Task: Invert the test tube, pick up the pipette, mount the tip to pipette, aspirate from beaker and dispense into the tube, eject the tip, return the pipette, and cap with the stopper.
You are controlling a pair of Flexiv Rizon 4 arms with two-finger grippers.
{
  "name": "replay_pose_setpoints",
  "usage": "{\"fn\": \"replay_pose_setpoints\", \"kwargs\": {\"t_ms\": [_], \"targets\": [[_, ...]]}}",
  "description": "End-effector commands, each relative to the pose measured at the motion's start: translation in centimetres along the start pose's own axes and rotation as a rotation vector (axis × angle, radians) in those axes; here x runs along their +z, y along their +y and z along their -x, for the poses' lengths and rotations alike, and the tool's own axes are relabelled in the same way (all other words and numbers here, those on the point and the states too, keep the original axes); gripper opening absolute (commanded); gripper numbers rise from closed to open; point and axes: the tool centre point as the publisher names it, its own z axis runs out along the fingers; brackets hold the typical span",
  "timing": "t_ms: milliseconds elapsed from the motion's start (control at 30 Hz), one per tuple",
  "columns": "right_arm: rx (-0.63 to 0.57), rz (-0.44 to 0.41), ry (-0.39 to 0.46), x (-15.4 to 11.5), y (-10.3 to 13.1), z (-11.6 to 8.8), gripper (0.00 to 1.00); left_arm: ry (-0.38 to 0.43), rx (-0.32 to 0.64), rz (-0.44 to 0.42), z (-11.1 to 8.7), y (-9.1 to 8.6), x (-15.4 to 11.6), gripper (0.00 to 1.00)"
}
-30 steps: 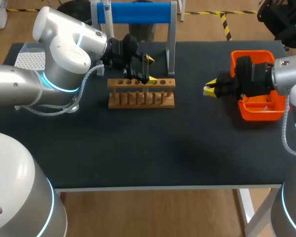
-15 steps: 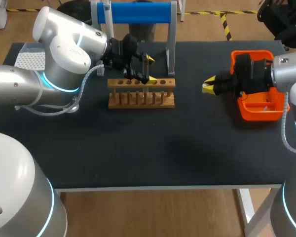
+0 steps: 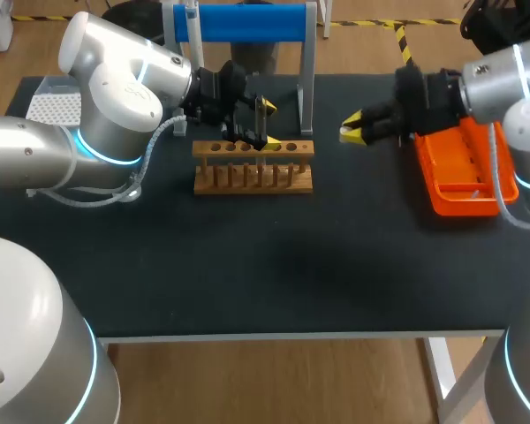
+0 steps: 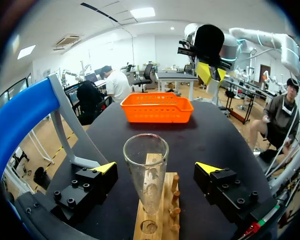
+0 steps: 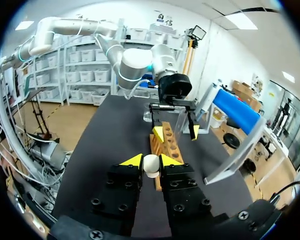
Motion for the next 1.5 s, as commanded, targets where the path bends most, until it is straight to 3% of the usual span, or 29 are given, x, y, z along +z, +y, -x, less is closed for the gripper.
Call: {"fn": "replay_pose_setpoints", "kwargs": {"t_ms": [33,400,967,1500], "targets": [[-0.012,-0.018,0.064,1.0,1.2,1.2,0.0,0.005,0.0,0.002,0.1,0.0,-0.1,1.0],[-0.017,-0.052,0.125,2.6,3.5,2.3,0.0,0.005,0.0,0.002,0.1,0.0,-0.1,1.0],[-0.023,-0.072,0.133,4.8,6.4,3.7,0.0,0.005,0.0,0.002,0.1,0.0,-0.1,1.0],[-0.023,-0.089,0.141,6.7,7.5,5.1,0.0,0.005,0.0,0.002,0.1,0.0,-0.1,1.0]]}}
